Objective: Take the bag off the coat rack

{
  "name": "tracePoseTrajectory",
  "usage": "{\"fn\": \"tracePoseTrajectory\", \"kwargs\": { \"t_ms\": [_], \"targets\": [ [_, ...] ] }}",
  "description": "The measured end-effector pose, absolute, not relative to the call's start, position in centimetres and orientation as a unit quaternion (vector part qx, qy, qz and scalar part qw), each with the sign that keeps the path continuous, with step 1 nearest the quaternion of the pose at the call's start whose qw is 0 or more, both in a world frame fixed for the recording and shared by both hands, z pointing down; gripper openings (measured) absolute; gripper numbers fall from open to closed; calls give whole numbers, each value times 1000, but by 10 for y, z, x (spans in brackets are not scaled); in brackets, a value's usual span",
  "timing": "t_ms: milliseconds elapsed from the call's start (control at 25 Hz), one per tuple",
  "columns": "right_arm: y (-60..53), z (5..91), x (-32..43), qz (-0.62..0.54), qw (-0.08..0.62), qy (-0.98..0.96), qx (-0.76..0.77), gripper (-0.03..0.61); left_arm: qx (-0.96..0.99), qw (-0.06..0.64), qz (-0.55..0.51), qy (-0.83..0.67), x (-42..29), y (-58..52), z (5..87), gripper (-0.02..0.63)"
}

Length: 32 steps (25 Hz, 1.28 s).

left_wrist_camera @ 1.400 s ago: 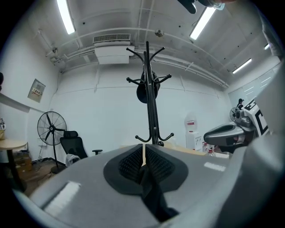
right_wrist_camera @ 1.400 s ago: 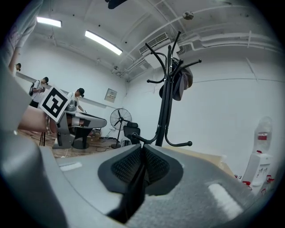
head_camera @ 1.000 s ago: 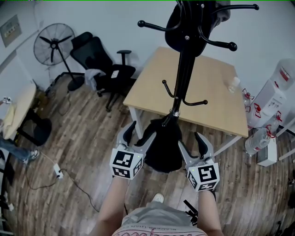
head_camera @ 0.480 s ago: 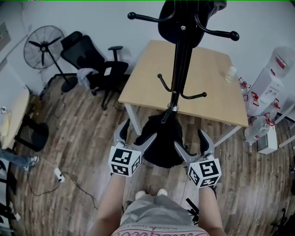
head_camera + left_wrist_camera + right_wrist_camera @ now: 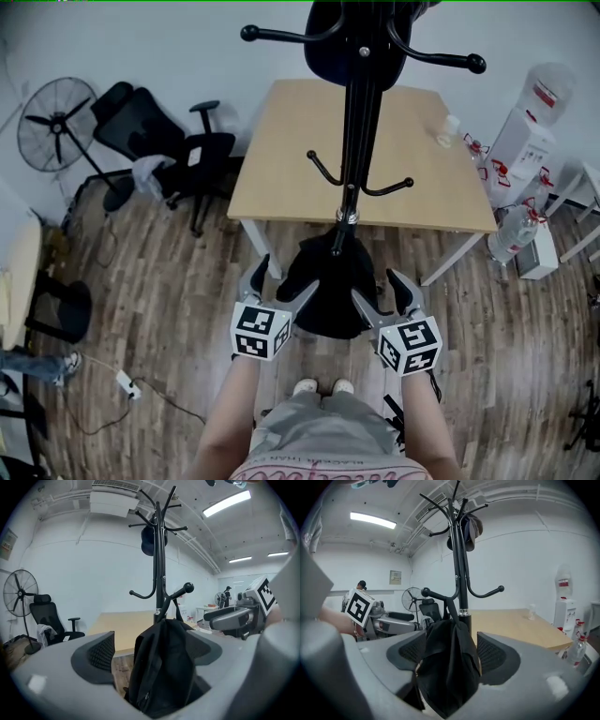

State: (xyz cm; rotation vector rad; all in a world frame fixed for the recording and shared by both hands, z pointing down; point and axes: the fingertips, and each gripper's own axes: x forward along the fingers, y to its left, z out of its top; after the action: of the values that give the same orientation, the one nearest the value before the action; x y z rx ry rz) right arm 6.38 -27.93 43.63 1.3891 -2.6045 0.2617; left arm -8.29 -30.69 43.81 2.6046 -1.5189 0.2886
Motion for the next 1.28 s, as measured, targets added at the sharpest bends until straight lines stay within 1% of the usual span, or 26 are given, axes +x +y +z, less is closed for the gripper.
{"fn": "tracePoseTrajectory", "kwargs": {
  "t_ms": [40, 200, 400, 560, 720, 920, 1000, 1280],
  "targets": [
    [-281, 439, 64, 94, 86, -871, 475, 328, 861, 59, 97, -495, -83, -309, 442, 474],
    [-286, 460, 63, 114, 99, -857, 493, 328, 870, 66, 109, -476, -86, -317, 456, 454],
    [-295, 484, 60, 127, 108, -837, 521, 328, 882, 78, 121, -449, -86, -327, 477, 410],
    [-305, 494, 62, 137, 100, -819, 548, 327, 887, 85, 134, -433, -83, -336, 493, 370],
    [-312, 509, 65, 145, 106, -810, 558, 322, 890, 92, 143, -422, -79, -345, 509, 350],
    [-323, 523, 69, 130, 126, -798, 575, 270, 895, 92, 146, -411, -72, -357, 520, 316],
    [-327, 528, 69, 122, 135, -795, 578, 264, 894, 86, 149, -413, -69, -360, 522, 272],
    [-340, 542, 70, 107, 155, -779, 598, 236, 893, 80, 154, -415, -60, -371, 531, 213]
  ]
}}
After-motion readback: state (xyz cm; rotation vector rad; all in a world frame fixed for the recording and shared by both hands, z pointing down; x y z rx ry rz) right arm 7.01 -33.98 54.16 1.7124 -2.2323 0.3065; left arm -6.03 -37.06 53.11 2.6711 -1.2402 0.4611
